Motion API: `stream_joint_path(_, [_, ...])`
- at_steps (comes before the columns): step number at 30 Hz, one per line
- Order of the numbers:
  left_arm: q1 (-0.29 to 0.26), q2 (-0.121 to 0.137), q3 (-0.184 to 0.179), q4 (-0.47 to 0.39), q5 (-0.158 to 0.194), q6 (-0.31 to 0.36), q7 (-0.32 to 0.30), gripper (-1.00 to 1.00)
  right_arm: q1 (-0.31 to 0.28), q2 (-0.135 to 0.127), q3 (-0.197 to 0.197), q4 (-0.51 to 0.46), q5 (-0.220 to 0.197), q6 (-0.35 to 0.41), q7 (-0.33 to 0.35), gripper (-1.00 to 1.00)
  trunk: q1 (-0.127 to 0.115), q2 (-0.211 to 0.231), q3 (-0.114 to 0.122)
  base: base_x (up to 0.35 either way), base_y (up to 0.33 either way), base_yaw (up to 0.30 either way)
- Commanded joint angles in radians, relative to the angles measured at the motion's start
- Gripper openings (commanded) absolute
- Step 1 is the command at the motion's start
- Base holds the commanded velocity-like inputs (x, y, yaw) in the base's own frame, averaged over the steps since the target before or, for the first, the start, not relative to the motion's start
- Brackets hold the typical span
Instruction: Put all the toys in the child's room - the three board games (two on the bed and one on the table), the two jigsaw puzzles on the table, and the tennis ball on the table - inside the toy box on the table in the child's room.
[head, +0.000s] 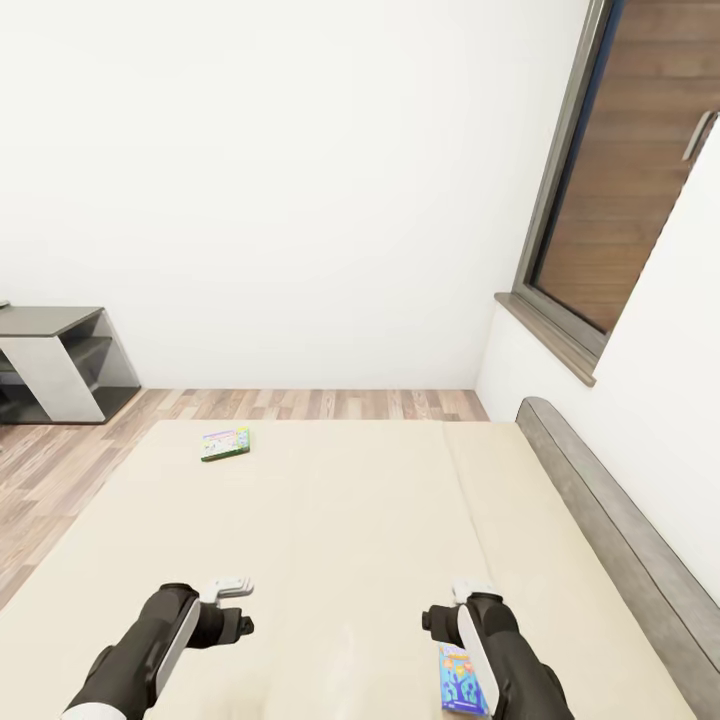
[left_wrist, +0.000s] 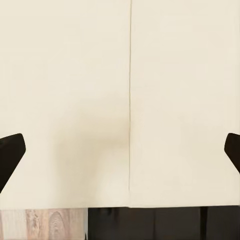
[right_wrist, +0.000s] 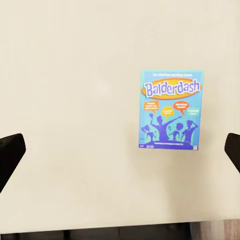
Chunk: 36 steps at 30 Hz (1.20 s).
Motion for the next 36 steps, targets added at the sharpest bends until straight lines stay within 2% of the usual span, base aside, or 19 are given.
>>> stream_joint_path(1, [-0.001, 0.0, 0.002, -0.001, 0.002, 0.006, -0.002, 1.0, -0.001, 0.001, -0.002, -0.002, -0.004, 0.006, -0.004, 1.0, 0.001, -0.002, -0.003, 0.0, 0.0, 0.0])
stream_joint_path(26, [-0.004, -0.003, 0.0, -0.002, 0.002, -0.001, -0.001, 1.0, -0.001, 0.001, -0.002, -0.004, -0.006, 0.026, -0.005, 1.0, 0.001, -0.002, -0.041, 0.0, 0.0, -0.001])
stream_joint_path(36, [-0.003, -0.004, 0.0, -0.002, 0.001, -0.003, -0.001, 1.0, -0.001, 0.001, -0.002, 0.0, -0.007, 0.026, -0.004, 1.0, 0.001, -0.002, -0.056, 0.0, 0.0, -0.1])
